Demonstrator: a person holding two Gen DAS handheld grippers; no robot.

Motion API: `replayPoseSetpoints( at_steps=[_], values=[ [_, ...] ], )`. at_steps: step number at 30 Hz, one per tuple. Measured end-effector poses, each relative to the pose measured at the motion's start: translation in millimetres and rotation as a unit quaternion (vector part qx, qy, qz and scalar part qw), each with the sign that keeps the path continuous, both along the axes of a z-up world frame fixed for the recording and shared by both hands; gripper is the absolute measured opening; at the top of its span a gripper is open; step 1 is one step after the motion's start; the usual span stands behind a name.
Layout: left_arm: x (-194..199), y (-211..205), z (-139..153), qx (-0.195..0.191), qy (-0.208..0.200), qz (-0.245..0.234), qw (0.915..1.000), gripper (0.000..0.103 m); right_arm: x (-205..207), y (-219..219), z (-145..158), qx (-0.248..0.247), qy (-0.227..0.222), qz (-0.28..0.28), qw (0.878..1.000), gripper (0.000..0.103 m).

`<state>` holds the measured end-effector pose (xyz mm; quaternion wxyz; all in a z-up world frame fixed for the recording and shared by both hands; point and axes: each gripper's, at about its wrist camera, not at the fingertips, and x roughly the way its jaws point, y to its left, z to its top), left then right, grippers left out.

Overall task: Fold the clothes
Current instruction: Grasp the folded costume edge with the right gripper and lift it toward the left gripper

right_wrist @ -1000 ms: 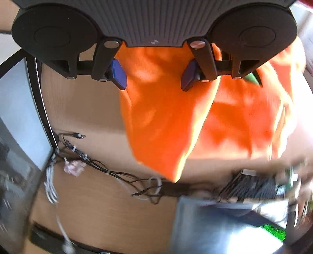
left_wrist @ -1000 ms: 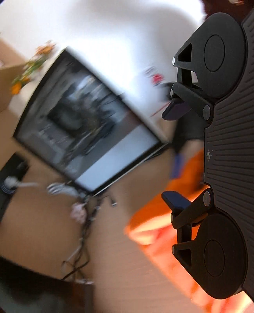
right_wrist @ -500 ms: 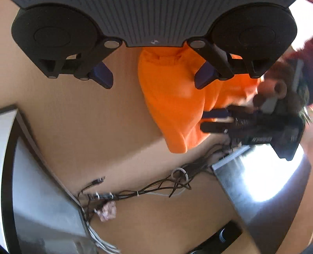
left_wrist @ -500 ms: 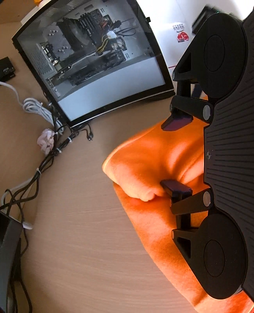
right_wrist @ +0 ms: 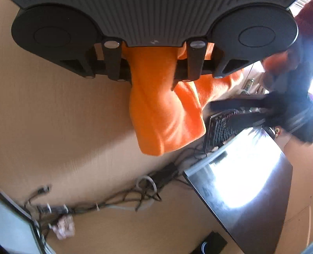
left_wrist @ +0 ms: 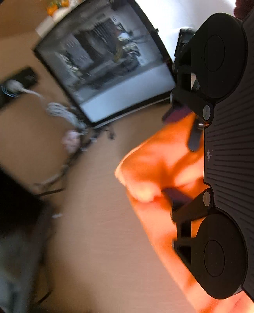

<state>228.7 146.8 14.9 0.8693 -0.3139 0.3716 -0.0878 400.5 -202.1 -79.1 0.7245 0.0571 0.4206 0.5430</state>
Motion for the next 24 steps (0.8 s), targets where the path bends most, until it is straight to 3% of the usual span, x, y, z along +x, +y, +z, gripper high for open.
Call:
replayPoseSetpoints(
  at_steps=[3, 5, 7, 9, 12, 14, 15, 19, 21, 24],
  values=[
    [-40.5, 12.2, 12.0, 0.022, 0.000, 0.029, 0.9993, 0.086, -6.3, 5.0, 33.1, -0.023, -0.117, 0.024, 0.993, 0.026],
    [-50.2, 22.2, 2.0, 0.017, 0.020, 0.050, 0.9984, 0.082, -22.8, 13.2, 55.4, -0.057, -0.231, 0.045, 0.970, 0.026],
    [-49.8, 30.1, -13.5, 0.007, 0.040, 0.068, 0.9968, 0.072, -45.4, 24.3, 68.1, -0.089, -0.326, 0.069, 0.939, 0.026],
    [-41.6, 32.6, -28.7, -0.010, 0.048, 0.068, 0.9965, 0.067, -81.5, 36.8, 68.4, -0.119, -0.422, 0.104, 0.893, 0.026],
    [-29.8, 28.4, -42.6, -0.016, 0.050, 0.050, 0.9974, 0.067, -143.8, 54.9, 55.2, -0.159, -0.562, 0.162, 0.795, 0.026],
    [-28.8, 30.9, -48.6, -0.028, 0.045, 0.040, 0.9978, 0.067, -178.9, 58.5, 35.4, -0.174, -0.623, 0.200, 0.736, 0.026],
    [-29.5, 33.7, -50.7, -0.038, 0.041, 0.037, 0.9977, 0.067, -192.9, 58.9, 26.0, -0.179, -0.641, 0.219, 0.714, 0.026],
    [-41.1, 49.5, -57.1, -0.067, 0.034, 0.037, 0.9965, 0.062, -228.3, 58.3, -0.9, -0.202, -0.679, 0.263, 0.656, 0.028],
    [-56.3, 60.9, -55.5, -0.078, 0.031, 0.043, 0.9955, 0.061, -236.8, 59.6, -7.9, -0.212, -0.689, 0.270, 0.638, 0.029],
    [-85.7, 86.1, -44.3, -0.095, 0.019, 0.064, 0.9932, 0.069, -246.2, 64.4, -12.6, -0.220, -0.694, 0.278, 0.626, 0.030]
  ],
)
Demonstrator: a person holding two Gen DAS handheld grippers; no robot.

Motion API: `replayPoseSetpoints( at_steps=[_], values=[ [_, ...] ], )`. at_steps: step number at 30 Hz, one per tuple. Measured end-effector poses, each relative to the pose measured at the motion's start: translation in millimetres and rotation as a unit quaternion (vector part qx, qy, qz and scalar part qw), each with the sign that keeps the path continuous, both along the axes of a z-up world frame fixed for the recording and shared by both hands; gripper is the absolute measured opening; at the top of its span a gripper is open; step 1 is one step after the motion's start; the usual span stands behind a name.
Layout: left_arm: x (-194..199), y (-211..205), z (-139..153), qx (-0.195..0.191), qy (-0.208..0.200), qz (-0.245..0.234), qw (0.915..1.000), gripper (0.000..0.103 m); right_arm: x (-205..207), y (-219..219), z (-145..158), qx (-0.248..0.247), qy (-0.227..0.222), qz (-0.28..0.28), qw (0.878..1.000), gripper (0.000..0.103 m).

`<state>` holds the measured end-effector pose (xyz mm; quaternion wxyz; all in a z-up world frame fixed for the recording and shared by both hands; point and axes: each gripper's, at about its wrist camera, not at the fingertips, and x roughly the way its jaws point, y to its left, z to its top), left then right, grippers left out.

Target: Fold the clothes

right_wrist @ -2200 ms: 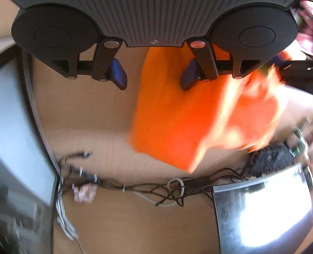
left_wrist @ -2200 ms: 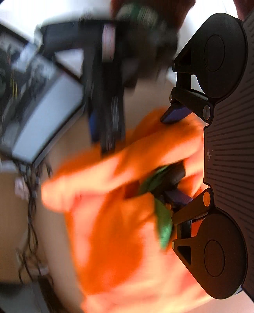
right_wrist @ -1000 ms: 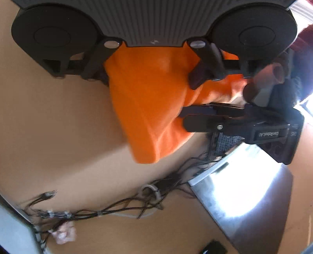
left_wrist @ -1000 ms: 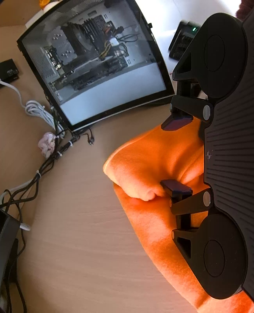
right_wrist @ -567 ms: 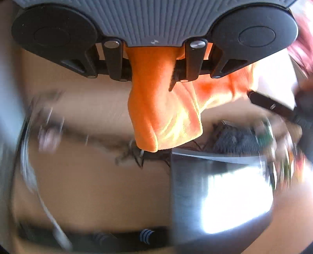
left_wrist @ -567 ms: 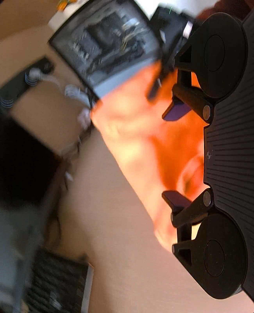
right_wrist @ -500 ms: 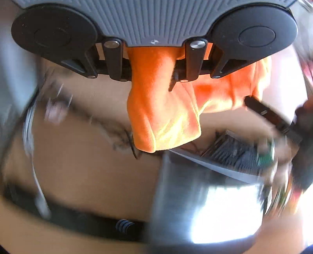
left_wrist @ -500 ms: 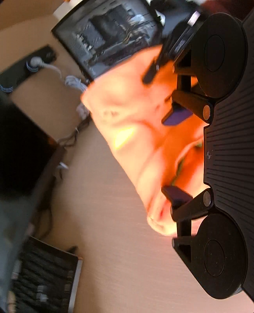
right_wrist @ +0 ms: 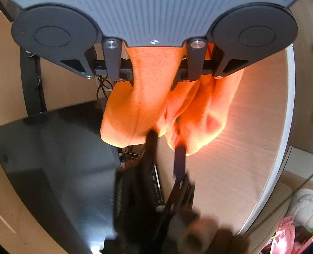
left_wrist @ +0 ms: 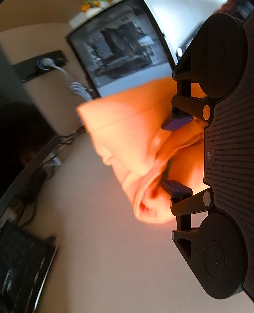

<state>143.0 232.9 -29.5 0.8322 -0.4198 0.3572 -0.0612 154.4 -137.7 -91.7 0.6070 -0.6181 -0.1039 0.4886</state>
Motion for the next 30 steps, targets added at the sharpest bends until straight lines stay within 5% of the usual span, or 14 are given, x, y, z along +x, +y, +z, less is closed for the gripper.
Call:
replayPoseSetpoints(
  at_steps=[7, 10, 14, 17, 21, 23, 27, 30],
  values=[
    [-16.5, 26.5, 43.4, -0.064, -0.083, -0.008, 0.9944, 0.086, -26.0, -2.4, -34.1, -0.071, -0.037, 0.030, 0.996, 0.042],
    [0.1, 11.4, 55.0, -0.039, -0.109, -0.037, 0.9926, 0.085, -34.1, -3.8, -36.0, -0.087, -0.028, 0.021, 0.996, 0.050],
    [24.6, -0.4, 37.1, -0.011, -0.084, -0.058, 0.9947, 0.069, -3.7, 0.7, 31.2, -0.078, 0.145, -0.067, 0.984, 0.062],
    [27.1, 3.3, 20.0, -0.025, -0.077, -0.064, 0.9947, 0.069, 29.2, -10.6, 96.9, -0.025, 0.268, -0.119, 0.956, 0.086],
    [25.0, 6.1, 9.3, -0.017, -0.071, -0.050, 0.9961, 0.061, 81.3, -34.8, 151.3, 0.042, 0.380, -0.152, 0.912, 0.101],
    [19.3, 5.3, 3.2, -0.015, -0.063, -0.036, 0.9972, 0.061, 98.2, -38.6, 142.1, 0.047, 0.396, -0.157, 0.903, 0.102],
    [8.3, -2.7, -7.9, -0.001, -0.036, 0.003, 0.9993, 0.061, 122.6, -15.0, 55.4, -0.021, 0.378, -0.180, 0.908, 0.102],
    [6.4, -11.9, -2.8, 0.026, -0.018, 0.016, 0.9994, 0.061, 126.8, -16.6, 19.1, -0.021, 0.394, -0.155, 0.906, 0.103]
  ],
)
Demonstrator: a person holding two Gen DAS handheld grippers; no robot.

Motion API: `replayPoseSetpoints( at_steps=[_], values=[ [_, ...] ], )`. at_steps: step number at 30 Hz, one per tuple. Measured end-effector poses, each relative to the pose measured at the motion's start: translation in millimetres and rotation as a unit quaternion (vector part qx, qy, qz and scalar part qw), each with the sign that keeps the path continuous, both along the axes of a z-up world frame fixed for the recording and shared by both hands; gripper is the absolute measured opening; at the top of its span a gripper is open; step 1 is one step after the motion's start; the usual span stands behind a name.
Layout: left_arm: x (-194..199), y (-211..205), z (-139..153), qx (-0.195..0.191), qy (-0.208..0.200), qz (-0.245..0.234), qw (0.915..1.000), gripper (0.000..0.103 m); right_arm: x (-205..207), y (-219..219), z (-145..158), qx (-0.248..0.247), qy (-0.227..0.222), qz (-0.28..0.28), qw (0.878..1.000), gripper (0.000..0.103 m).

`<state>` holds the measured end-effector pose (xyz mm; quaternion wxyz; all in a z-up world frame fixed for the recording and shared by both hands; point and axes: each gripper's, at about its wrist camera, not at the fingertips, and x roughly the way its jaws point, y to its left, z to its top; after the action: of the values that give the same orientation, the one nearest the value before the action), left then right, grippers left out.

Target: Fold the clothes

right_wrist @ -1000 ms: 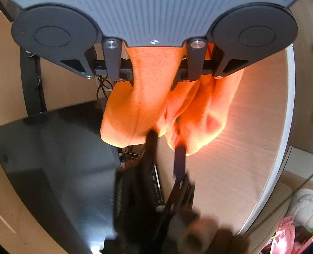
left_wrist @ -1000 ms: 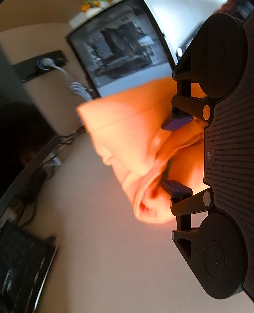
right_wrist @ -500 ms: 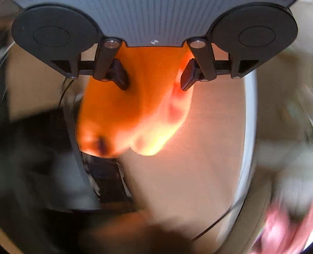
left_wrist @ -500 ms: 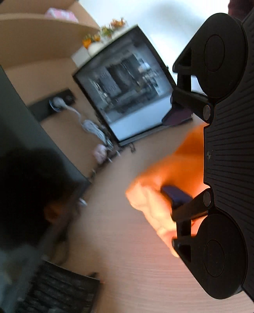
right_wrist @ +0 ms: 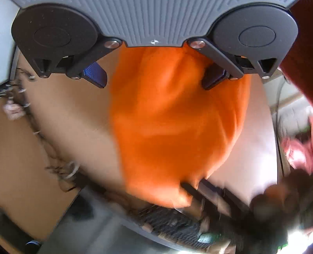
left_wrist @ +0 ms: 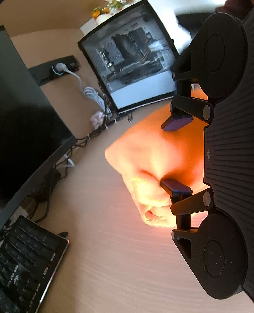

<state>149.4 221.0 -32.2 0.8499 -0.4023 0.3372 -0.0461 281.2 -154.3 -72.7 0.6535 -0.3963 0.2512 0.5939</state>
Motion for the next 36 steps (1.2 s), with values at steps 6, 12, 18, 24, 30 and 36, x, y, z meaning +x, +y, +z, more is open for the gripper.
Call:
replayPoseSetpoints(
  at_steps=[6, 12, 18, 24, 30, 36],
  values=[
    [-25.4, -3.6, 37.4, 0.081, 0.018, 0.050, 0.9954, 0.066, 7.4, -5.5, -11.0, 0.033, 0.020, 0.026, 0.999, 0.103],
    [-34.1, -10.7, 90.9, 0.060, -0.083, 0.073, 0.9921, 0.074, -2.7, -14.9, -9.7, 0.050, 0.011, 0.021, 0.998, 0.103],
    [14.1, -36.1, 43.0, 0.068, -0.002, 0.043, 0.9968, 0.074, 3.1, -5.7, -2.4, 0.064, 0.005, 0.039, 0.997, 0.103],
    [10.7, -32.2, 21.3, 0.061, 0.005, 0.071, 0.9956, 0.072, 26.7, -15.2, 38.2, 0.100, 0.071, 0.026, 0.992, 0.103],
    [8.4, -35.6, 18.1, 0.061, 0.006, 0.063, 0.9961, 0.073, 7.3, -18.2, -16.0, 0.050, -0.088, 0.015, 0.995, 0.103],
    [6.9, -36.7, 17.7, 0.064, 0.006, 0.059, 0.9962, 0.073, 42.7, -11.4, 2.1, 0.034, 0.056, -0.062, 0.996, 0.103]
  ],
)
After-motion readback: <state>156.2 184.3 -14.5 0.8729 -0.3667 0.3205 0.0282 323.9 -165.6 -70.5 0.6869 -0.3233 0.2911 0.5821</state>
